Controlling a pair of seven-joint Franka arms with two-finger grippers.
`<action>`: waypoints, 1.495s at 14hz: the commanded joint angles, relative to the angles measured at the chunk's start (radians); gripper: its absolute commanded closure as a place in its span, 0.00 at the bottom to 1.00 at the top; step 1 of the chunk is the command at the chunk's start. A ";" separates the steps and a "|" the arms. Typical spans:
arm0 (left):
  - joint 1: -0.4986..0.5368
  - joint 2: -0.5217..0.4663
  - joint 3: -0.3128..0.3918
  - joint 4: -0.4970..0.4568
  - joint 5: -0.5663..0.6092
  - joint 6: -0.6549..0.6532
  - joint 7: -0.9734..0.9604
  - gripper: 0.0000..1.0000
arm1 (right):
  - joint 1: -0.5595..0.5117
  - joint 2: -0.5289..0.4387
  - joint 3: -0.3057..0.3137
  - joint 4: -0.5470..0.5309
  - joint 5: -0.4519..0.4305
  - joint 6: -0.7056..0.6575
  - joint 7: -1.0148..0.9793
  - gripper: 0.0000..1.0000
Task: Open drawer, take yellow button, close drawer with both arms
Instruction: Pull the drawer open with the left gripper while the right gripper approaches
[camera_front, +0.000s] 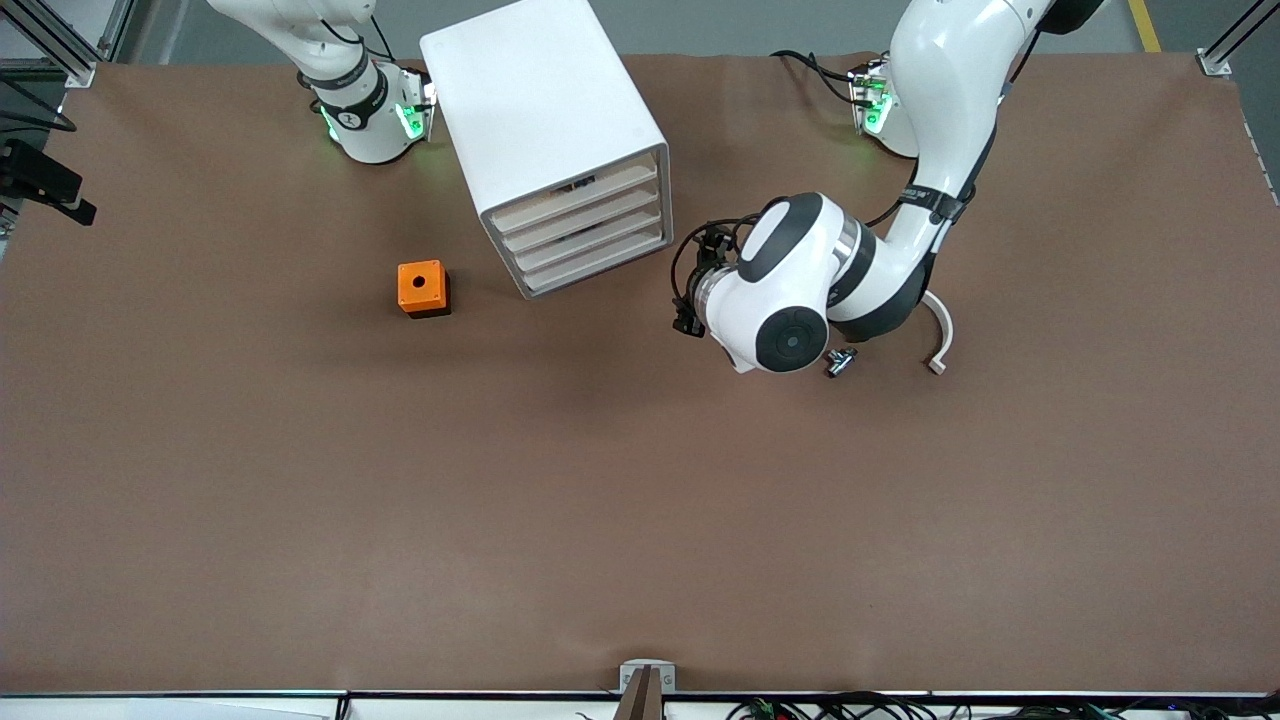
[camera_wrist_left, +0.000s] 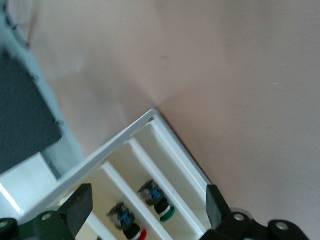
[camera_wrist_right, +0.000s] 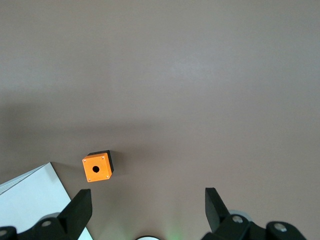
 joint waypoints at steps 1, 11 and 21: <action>0.012 0.008 0.004 0.010 -0.043 -0.081 -0.057 0.00 | 0.053 0.021 0.029 0.040 -0.021 -0.003 0.044 0.00; 0.042 0.092 0.008 0.010 -0.299 -0.184 -0.251 0.09 | 0.004 0.199 0.030 0.046 -0.084 0.019 0.051 0.00; -0.026 0.163 0.012 0.010 -0.466 -0.172 -0.365 0.26 | 0.151 0.246 0.033 0.012 -0.023 0.134 0.522 0.00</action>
